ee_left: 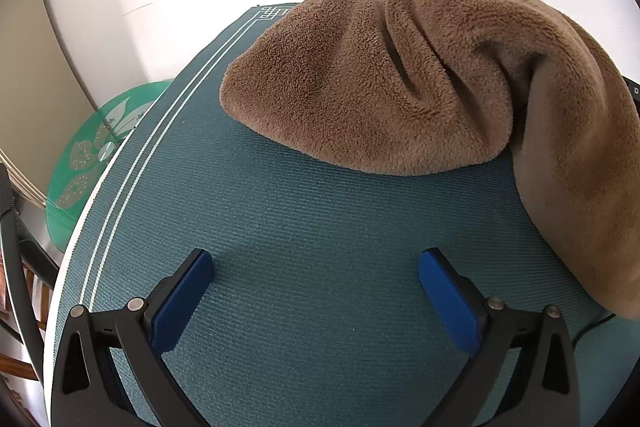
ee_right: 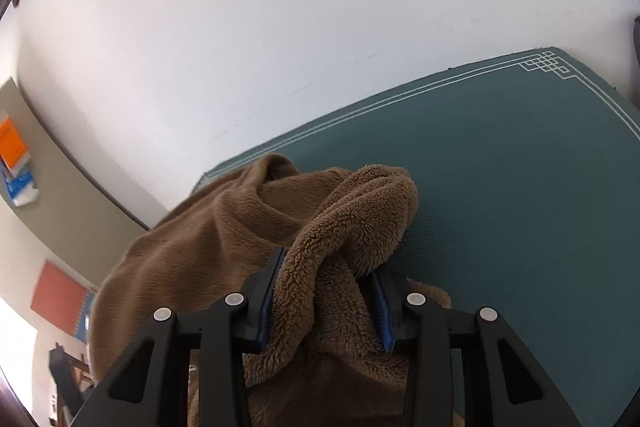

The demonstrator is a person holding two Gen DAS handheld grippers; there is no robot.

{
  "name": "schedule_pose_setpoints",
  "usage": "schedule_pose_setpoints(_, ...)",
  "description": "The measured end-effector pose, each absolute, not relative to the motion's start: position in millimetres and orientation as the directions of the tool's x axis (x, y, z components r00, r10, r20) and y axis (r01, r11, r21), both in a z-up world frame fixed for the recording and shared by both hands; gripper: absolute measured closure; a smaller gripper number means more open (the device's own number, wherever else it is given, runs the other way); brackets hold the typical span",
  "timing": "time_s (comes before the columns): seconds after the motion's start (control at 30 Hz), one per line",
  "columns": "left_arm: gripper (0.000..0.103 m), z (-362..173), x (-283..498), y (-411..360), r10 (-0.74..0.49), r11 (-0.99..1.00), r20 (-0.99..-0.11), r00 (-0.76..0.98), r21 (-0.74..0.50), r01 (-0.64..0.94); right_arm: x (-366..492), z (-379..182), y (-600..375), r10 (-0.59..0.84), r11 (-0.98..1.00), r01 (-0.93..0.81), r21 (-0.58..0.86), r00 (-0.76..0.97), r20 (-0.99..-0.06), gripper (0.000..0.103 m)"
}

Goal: Fold clothes
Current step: 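Close the right gripper on a fold of the brown fleece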

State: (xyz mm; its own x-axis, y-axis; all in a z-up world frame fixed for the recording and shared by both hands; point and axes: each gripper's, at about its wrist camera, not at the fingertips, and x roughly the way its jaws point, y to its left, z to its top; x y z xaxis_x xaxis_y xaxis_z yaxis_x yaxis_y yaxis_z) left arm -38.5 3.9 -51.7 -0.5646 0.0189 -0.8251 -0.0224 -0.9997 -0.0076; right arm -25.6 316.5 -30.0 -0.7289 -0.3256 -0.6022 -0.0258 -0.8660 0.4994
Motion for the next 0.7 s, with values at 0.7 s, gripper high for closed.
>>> schedule_pose_setpoints(0.7,0.000,-47.2,-37.5,-1.6,0.023,-1.000,-0.826,-0.564,-0.007,-0.030,-18.2,7.4,219.1,0.167,-0.984,-0.103,-0.148,-0.836,-0.523,0.082)
